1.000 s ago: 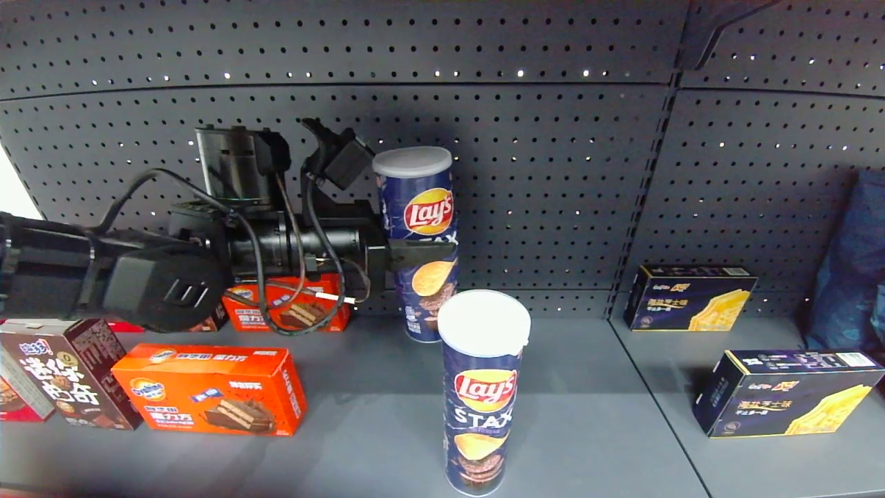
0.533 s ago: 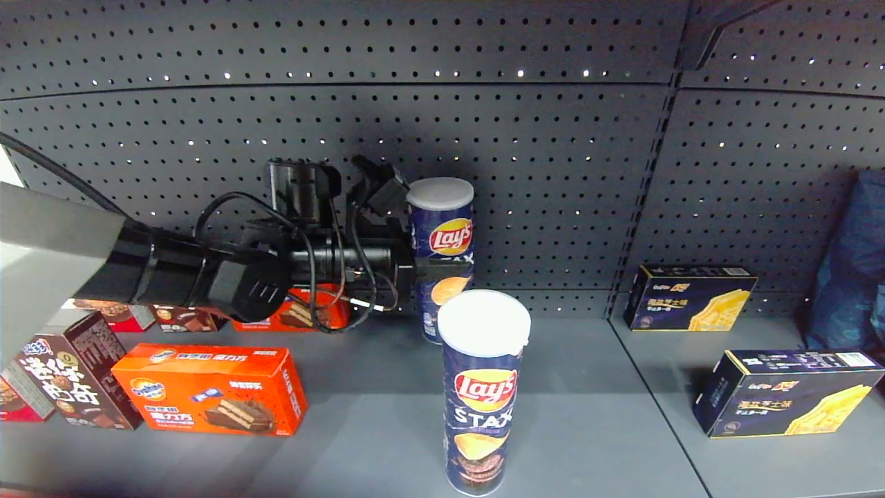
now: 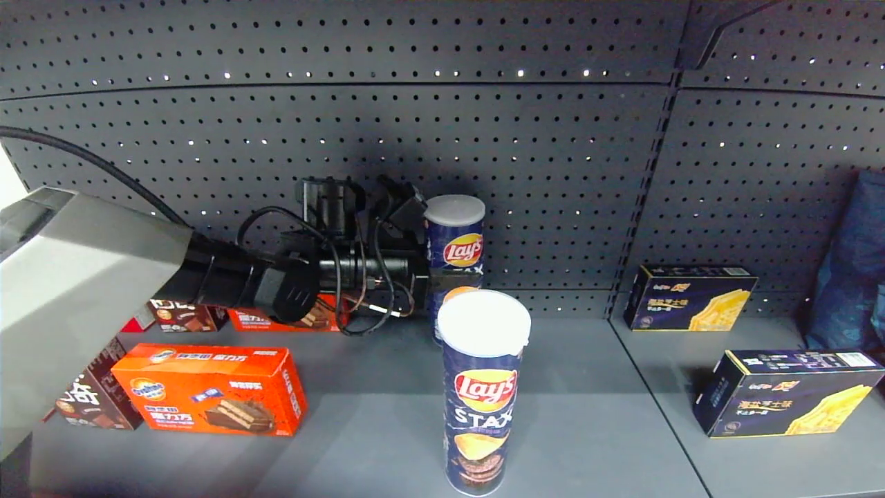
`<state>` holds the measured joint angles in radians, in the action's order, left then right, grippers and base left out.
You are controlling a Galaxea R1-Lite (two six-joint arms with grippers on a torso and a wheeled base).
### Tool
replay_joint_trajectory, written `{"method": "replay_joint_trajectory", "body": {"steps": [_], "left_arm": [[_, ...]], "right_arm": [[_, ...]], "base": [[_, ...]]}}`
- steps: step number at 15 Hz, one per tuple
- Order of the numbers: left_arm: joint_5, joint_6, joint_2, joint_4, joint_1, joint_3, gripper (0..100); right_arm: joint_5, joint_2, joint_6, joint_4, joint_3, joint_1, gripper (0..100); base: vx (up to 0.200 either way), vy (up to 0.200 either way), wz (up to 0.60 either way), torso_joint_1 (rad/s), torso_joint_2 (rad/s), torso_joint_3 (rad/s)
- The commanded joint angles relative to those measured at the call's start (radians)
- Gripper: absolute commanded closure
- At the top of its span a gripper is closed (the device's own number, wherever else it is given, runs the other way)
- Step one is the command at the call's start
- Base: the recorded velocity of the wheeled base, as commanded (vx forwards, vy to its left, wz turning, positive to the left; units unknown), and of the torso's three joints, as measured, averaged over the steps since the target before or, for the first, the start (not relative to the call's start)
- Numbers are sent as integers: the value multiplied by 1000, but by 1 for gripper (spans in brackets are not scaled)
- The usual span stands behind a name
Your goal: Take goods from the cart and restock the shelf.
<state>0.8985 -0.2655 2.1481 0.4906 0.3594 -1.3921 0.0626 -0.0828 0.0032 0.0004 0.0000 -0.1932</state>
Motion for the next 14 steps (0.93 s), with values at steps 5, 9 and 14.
{"method": "replay_joint_trajectory", "body": {"steps": [5, 9, 14], "left_arm": [[0, 0, 50, 0, 3, -36, 100], [0, -1, 65, 2, 3, -41, 100], [0, -3, 79, 5, 1, -42, 100]], "right_arm": [[0, -3, 1, 0, 0, 0, 0], [0, -3, 1, 1, 0, 0, 0], [2, -3, 0, 0, 0, 0, 0]], "base": [[0, 0, 0, 0, 0, 0], [0, 0, 0, 0, 0, 0], [0, 0, 0, 0, 0, 0]]}}
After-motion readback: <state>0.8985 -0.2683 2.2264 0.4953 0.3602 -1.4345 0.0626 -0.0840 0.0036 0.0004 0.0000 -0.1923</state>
